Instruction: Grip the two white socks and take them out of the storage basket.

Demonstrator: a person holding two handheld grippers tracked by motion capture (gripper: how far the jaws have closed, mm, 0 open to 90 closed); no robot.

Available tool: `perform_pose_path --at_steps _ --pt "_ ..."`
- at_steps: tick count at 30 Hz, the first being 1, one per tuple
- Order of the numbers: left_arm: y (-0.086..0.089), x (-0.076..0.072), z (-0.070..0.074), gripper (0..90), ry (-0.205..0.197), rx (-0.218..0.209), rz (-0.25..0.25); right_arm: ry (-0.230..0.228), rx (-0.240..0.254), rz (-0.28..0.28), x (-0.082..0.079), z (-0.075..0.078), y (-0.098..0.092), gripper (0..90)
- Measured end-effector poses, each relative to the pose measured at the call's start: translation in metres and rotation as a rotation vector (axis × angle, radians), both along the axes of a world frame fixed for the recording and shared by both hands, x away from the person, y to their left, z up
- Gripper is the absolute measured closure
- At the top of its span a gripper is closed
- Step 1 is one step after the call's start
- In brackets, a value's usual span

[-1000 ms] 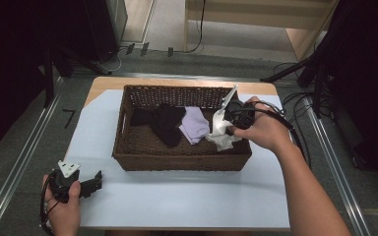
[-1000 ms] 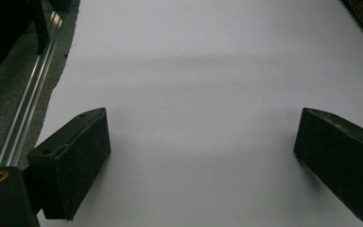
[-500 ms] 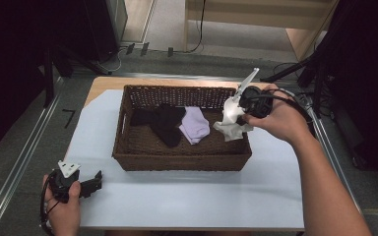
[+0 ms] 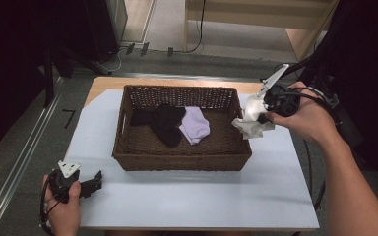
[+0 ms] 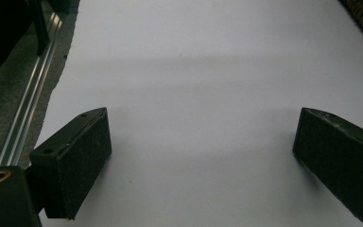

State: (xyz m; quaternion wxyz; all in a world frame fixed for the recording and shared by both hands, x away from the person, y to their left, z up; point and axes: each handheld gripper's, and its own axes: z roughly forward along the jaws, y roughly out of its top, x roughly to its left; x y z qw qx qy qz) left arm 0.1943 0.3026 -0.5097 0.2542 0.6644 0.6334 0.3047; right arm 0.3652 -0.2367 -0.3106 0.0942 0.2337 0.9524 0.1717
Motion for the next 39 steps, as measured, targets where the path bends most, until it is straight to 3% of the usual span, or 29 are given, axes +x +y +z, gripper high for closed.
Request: perform_pose_path --at_steps 8,16,27,34,36,39 --pt "0.0 0.0 0.0 6.1 -0.002 0.004 -0.001 -0.002 -0.004 -0.043 -0.006 -0.003 -0.027 79.9" --pt "-0.001 0.0 0.0 6.3 -0.004 0.005 -0.001 0.011 -0.004 -0.087 -0.011 -0.018 -0.049 79.9" --pt "-0.001 -0.001 0.0 6.5 -0.003 0.008 -0.003 0.051 -0.052 -0.127 -0.011 -0.068 -0.059 79.7" --pt "-0.001 -0.001 0.0 6.8 -0.003 0.007 -0.005 0.096 -0.052 -0.128 -0.012 -0.104 -0.056 79.0" --pt "-0.001 -0.001 0.0 6.8 -0.003 0.008 -0.007 0.121 -0.053 -0.134 -0.013 -0.113 -0.056 75.4" --pt "-0.001 -0.001 0.0 6.9 -0.003 0.007 -0.007 0.097 -0.059 -0.14 -0.016 -0.124 -0.055 57.1"
